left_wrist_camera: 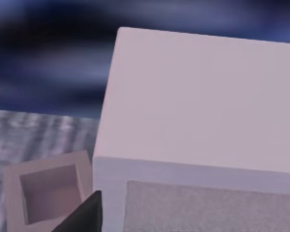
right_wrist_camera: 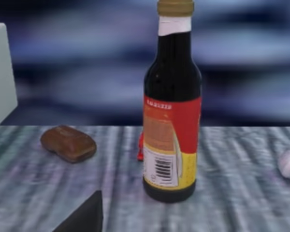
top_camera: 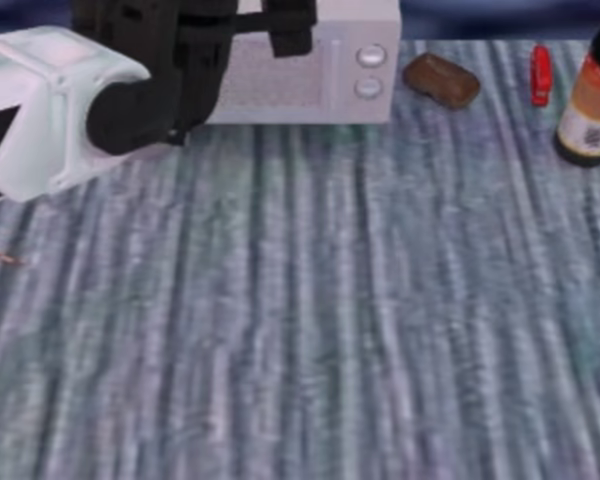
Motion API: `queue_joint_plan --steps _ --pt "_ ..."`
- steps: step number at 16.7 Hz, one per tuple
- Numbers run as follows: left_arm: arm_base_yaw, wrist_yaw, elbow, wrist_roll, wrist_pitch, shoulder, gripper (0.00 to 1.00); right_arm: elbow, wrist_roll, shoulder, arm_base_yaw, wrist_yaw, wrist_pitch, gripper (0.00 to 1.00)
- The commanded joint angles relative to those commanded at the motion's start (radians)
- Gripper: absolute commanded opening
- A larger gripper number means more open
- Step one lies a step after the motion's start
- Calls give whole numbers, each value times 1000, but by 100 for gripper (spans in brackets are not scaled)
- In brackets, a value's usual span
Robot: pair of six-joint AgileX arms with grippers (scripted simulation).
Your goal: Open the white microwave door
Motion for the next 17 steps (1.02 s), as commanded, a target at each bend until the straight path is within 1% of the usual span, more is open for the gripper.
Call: queue_joint_plan --steps 4,7,9,14,17 --pt "-106 -94 194 -51 -19 273 100 0 0 0 0 0 0 100" --pt "-151 -132 271 -70 -33 380 100 0 0 0 0 0 0 100" --pt "-159 -140 286 -73 -37 401 100 0 0 0 0 0 0 100" --pt "-154 -137 285 -71 -35 402 100 0 0 0 0 0 0 100" --pt "-129 -114 352 -51 -19 470 100 0 0 0 0 0 0 100"
